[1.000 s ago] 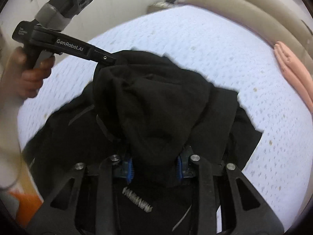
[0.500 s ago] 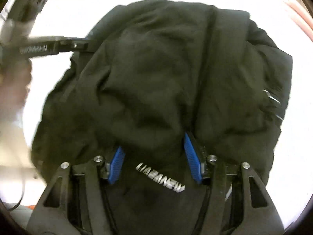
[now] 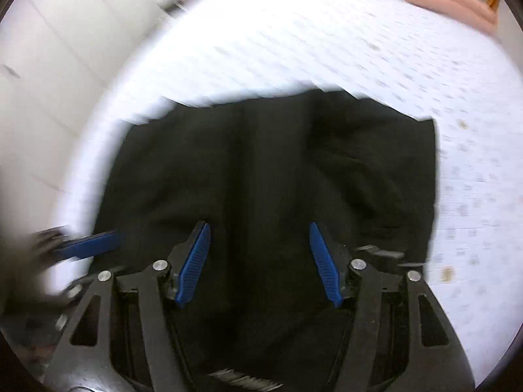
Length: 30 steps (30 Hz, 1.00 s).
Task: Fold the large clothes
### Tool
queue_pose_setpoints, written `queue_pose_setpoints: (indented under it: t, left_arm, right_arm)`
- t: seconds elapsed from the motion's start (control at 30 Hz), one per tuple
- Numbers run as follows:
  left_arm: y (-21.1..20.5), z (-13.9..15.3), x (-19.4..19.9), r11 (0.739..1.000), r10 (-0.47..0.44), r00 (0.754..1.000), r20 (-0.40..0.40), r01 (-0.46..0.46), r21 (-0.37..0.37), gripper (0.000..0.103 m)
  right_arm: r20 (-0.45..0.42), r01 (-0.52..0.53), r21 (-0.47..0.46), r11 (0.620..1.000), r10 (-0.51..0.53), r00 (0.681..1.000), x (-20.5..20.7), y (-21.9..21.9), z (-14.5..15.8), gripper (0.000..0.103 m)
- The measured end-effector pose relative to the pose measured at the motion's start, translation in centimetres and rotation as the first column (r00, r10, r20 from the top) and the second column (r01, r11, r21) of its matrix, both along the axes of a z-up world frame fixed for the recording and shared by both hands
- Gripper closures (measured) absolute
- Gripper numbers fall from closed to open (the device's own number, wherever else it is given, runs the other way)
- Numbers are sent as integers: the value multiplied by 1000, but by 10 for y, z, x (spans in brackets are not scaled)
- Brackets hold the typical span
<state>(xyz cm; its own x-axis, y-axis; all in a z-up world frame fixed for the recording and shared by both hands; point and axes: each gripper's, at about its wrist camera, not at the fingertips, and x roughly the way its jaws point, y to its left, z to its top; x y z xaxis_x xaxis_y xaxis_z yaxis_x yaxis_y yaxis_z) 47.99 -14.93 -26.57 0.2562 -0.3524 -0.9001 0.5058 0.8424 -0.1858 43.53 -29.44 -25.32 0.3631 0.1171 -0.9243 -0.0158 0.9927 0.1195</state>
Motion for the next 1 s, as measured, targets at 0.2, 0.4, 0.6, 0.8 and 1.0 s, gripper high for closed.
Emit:
queue_pose_setpoints:
  t: [0.2,0.4,0.6,0.8,1.0]
  left_arm:
    - [6,-19,-5,999,-4,1000,-14,4,37,61]
    - [23,19,-19,999,30,999,11,-29,-15,61]
    - [40,9,-31,995,91,995,-44,-92,-28,61]
    - [29,-36,-15,981,175,977,-123,-183,-56,61]
    - [35,-24,-26,976,194,973,-124,-205,-77,61]
  right_arm:
    - [-2,-4,41,999,4,1000,-4,-6,-9,48]
    - [77,-18,175,984,5,997,-33,-3,48,46]
    - [27,-156,155,976,154,988,-50,54,29,46]
    - [-78,-130,159,979,144,987,-28,65,-31,48]
    - [-73,-135,142,981,147,987,-33,74,-27,48]
